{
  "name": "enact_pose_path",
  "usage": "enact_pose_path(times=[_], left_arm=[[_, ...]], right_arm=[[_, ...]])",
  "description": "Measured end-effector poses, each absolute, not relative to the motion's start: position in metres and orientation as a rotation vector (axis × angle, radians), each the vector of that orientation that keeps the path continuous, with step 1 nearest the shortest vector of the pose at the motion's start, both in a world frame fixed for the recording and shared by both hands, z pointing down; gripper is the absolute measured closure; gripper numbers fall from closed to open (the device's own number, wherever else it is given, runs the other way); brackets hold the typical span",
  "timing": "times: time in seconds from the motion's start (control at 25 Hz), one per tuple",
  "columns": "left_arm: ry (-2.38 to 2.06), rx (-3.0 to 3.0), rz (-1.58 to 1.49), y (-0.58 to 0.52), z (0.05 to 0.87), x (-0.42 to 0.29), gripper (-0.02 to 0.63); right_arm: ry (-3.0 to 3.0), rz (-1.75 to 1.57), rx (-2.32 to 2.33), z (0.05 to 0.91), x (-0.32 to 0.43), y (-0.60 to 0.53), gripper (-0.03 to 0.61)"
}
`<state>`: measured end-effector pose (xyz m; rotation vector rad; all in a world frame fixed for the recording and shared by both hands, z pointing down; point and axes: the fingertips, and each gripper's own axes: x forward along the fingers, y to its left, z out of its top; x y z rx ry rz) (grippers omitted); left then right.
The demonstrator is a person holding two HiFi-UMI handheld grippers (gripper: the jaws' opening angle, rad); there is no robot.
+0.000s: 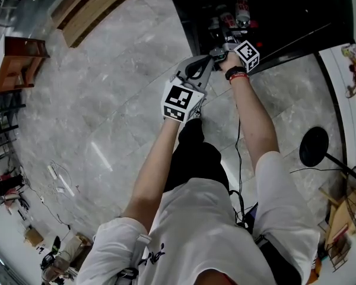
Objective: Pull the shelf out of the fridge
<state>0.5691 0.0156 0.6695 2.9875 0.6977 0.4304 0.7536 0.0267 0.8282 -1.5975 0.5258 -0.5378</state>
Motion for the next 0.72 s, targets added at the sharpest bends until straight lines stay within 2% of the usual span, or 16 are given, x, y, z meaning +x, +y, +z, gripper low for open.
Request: enact_pose_path(times=[0.72], left_arm=[[0.700, 2.962, 0.383, 0.001, 0.677, 0.572, 0.597]], right_arm=[[0.445, -0.433, -1.478, 0.836, 0.814, -0.001, 0.296]])
